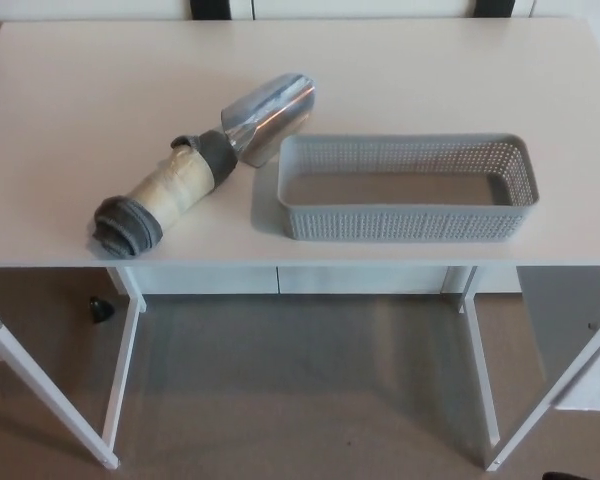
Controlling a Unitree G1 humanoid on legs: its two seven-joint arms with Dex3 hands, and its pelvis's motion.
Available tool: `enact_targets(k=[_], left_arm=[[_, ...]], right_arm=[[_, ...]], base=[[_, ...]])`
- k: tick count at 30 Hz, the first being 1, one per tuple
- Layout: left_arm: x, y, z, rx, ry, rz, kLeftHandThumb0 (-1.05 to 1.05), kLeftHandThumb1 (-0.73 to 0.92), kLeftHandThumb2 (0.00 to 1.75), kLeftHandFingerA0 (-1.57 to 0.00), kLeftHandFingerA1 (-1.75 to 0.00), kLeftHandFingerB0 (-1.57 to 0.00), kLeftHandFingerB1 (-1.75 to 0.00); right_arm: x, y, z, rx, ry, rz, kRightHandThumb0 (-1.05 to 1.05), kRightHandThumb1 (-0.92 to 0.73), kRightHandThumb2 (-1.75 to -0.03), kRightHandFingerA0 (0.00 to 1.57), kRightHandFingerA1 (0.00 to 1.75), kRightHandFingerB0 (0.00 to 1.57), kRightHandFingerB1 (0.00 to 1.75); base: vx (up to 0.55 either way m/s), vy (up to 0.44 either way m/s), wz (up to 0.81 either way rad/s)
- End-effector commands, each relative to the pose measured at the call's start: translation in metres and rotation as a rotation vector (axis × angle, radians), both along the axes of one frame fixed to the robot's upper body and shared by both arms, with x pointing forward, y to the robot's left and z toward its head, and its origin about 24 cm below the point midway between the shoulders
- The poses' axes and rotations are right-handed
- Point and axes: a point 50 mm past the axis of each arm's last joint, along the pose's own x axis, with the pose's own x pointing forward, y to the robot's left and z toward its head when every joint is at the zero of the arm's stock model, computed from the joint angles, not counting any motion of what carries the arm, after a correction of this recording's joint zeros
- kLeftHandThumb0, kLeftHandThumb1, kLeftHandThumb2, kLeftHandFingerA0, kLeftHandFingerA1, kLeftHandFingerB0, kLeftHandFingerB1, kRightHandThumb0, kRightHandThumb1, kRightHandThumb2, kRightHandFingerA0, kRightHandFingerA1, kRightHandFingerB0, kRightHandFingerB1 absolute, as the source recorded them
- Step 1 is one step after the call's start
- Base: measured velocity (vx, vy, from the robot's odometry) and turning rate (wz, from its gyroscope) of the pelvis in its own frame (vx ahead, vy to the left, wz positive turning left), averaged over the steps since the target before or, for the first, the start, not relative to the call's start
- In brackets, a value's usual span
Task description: The robot walks towards a desk on which a shovel is kept on the left hand side and a container is kept on the right hand side. The robot picks up the shovel using its left hand and places it in the container.
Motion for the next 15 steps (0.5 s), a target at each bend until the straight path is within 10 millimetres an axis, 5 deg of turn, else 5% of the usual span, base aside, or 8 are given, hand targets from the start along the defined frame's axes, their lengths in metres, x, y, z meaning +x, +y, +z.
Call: enact_targets(k=[1, 2, 4, 5, 9, 10, 12, 15], left_arm=[[0.003, 0.004, 0.006, 0.021, -0.037, -0.020, -0.41, 0.53, 0.71, -0.52, -0.46, -0.44, -0.43], [0.003, 0.004, 0.006, 0.019, -0.035, -0.020, -0.33, 0.59, 0.58, -0.56, -0.38, -0.47, -0.35], [0.003, 0.004, 0.006, 0.017, -0.033, -0.015, -0.33, 0.59, 0.58, -0.56, -0.38, -0.47, -0.35], [0.004, 0.004, 0.006, 0.016, -0.039, -0.016, -0.33, 0.59, 0.58, -0.55, -0.38, -0.47, -0.35], [-0.001, 0.002, 0.008, 0.041, -0.047, -0.041, -0.34, 0.59, 0.58, -0.56, -0.38, -0.46, -0.35], [-0.001, -0.001, 0.012, 0.099, -0.078, -0.095, -0.44, 0.53, 0.72, -0.53, -0.47, -0.43, -0.44], [0.000, -0.023, 0.036, 0.165, -0.212, -0.250, -0.45, 0.57, 0.57, -0.53, -0.38, -0.42, -0.34], [0.018, -0.070, 0.123, 0.183, -0.580, -0.542, -0.48, 0.62, 0.59, -0.40, -0.34, -0.33, -0.31]], right_arm=[[0.001, -0.002, 0.003, -0.010, -0.028, 0.003, -0.37, -0.48, -0.54, 0.72, 0.62, 0.58, 0.50], [0.002, -0.003, 0.002, -0.019, -0.027, 0.003, -0.36, -0.48, -0.54, 0.75, 0.63, 0.59, 0.50], [0.002, -0.002, 0.003, -0.024, -0.033, 0.007, -0.35, -0.48, -0.54, 0.77, 0.63, 0.59, 0.51], [0.002, -0.002, 0.003, -0.008, -0.024, -0.013, -0.40, -0.39, -0.70, 0.74, 0.69, 0.55, 0.58], [-0.003, -0.002, 0.002, -0.006, -0.011, -0.012, -0.42, -0.39, -0.70, 0.70, 0.68, 0.53, 0.57], [-0.003, -0.003, 0.002, -0.010, -0.013, -0.007, -0.44, -0.39, -0.71, 0.68, 0.67, 0.54, 0.57], [-0.002, -0.004, 0.003, -0.018, -0.017, 0.005, -0.37, -0.49, -0.54, 0.71, 0.61, 0.56, 0.48], [0.007, -0.003, 0.005, -0.015, -0.039, 0.001, -0.35, -0.49, -0.54, 0.75, 0.62, 0.58, 0.50]], base=[[0.00, 0.000, 0.00], [0.00, 0.000, 0.00], [0.00, 0.000, 0.00], [0.00, 0.000, 0.00], [0.00, 0.000, 0.00], [0.00, 0.000, 0.00], [0.00, 0.000, 0.00], [0.00, 0.000, 0.00]])
